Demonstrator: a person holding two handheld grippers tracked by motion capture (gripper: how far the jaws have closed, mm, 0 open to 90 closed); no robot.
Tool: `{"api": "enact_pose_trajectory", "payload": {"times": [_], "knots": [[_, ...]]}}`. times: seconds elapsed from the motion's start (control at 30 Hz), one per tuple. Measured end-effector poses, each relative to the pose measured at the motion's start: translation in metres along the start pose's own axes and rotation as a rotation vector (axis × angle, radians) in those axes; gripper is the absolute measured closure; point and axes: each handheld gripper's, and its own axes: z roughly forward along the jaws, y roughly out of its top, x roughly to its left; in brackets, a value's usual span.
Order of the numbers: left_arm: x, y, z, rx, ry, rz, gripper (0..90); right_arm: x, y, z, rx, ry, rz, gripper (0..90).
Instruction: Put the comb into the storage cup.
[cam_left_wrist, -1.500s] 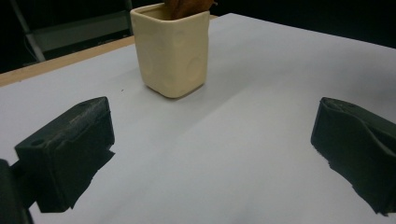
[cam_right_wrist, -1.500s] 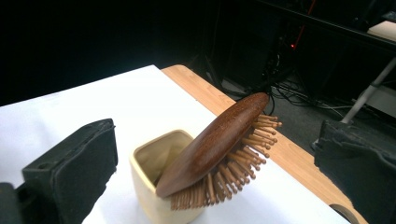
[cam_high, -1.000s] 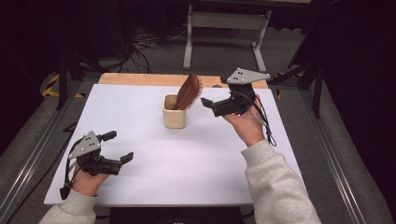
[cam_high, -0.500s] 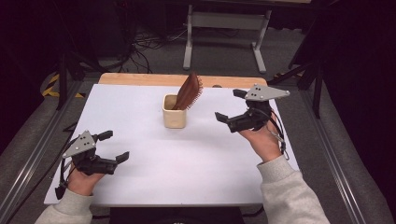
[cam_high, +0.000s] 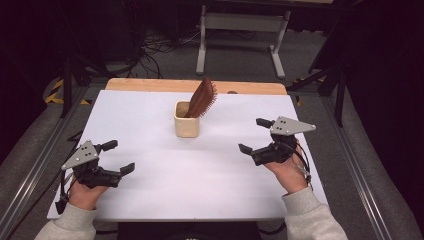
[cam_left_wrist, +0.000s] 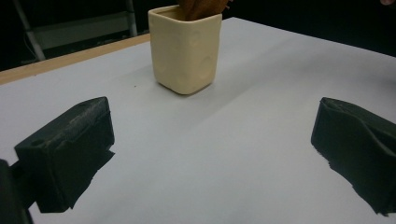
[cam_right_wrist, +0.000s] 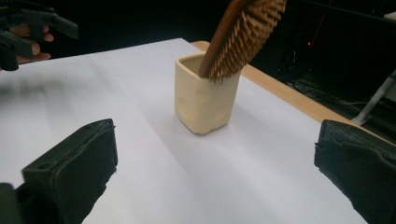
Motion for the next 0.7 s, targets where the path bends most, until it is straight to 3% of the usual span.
{"api": "enact_pose_trajectory", "payload": {"times": [0.17, 0.7], "knots": [[0.0, -0.002, -0.001, 0.0, -0.001, -0.002, 0.5, 0.0, -0.024, -0.002, -0.011, 0.018, 0.041, 0.3], [0.001, -0.008, 0.0, -0.004, 0.002, -0.001, 0.9, 0.006, -0.083, -0.002, -0.014, 0.046, 0.094, 0.3]]}}
